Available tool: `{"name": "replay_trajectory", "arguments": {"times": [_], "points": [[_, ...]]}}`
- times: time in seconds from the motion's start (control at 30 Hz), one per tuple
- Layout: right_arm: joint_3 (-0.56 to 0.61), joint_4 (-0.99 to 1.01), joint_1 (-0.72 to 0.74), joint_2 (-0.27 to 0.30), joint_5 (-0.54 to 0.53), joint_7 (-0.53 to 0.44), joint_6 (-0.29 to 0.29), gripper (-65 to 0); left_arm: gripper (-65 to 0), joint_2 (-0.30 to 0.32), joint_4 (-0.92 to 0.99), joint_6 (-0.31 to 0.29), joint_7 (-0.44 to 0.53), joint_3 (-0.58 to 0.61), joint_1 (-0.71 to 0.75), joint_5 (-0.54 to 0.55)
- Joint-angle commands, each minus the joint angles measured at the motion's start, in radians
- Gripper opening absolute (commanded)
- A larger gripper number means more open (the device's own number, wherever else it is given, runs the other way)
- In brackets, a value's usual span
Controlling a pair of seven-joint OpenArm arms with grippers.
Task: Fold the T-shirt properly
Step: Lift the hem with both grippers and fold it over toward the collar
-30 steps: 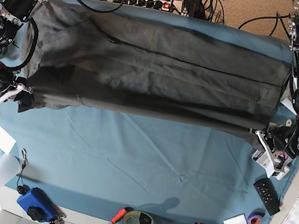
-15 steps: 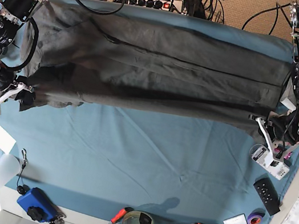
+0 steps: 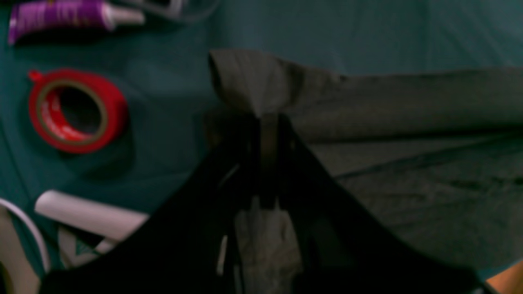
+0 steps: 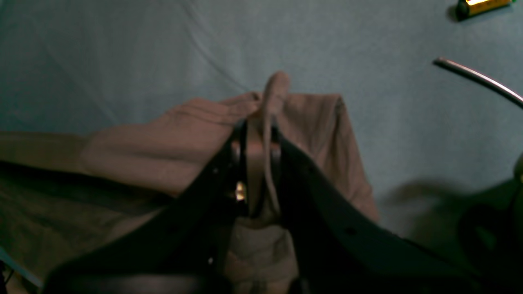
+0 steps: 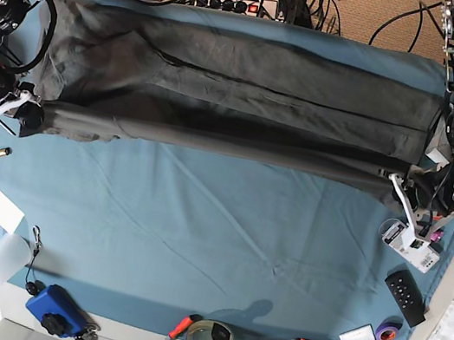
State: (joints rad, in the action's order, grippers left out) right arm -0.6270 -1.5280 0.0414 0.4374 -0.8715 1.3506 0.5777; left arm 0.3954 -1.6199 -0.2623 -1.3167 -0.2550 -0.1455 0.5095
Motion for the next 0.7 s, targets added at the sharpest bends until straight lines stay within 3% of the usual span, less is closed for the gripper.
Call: {"name": "replay_trajectory", "arguments": {"times": [0.0,0.37,0.67], "points": [[-0.01,-0.025,0.003,0.025,-0.011,-0.021,0.006,-65.0,-65.0,0.021,-0.029,-0.001,0.005,-0.005,-0.008,-0.007],[-0.01,-0.072,-0.047,0.024,-0.011,-0.019,0.021,-65.0,-65.0,0.02,-0.119,0.0,0.023,-0.012,0.1,-0.007],[-0.01,-0.075,-0.067,0.024,-0.011,-0.014,0.019,-65.0,-65.0,0.023,-0.119,-0.009,0.016,-0.118,0.111,0.008]]}}
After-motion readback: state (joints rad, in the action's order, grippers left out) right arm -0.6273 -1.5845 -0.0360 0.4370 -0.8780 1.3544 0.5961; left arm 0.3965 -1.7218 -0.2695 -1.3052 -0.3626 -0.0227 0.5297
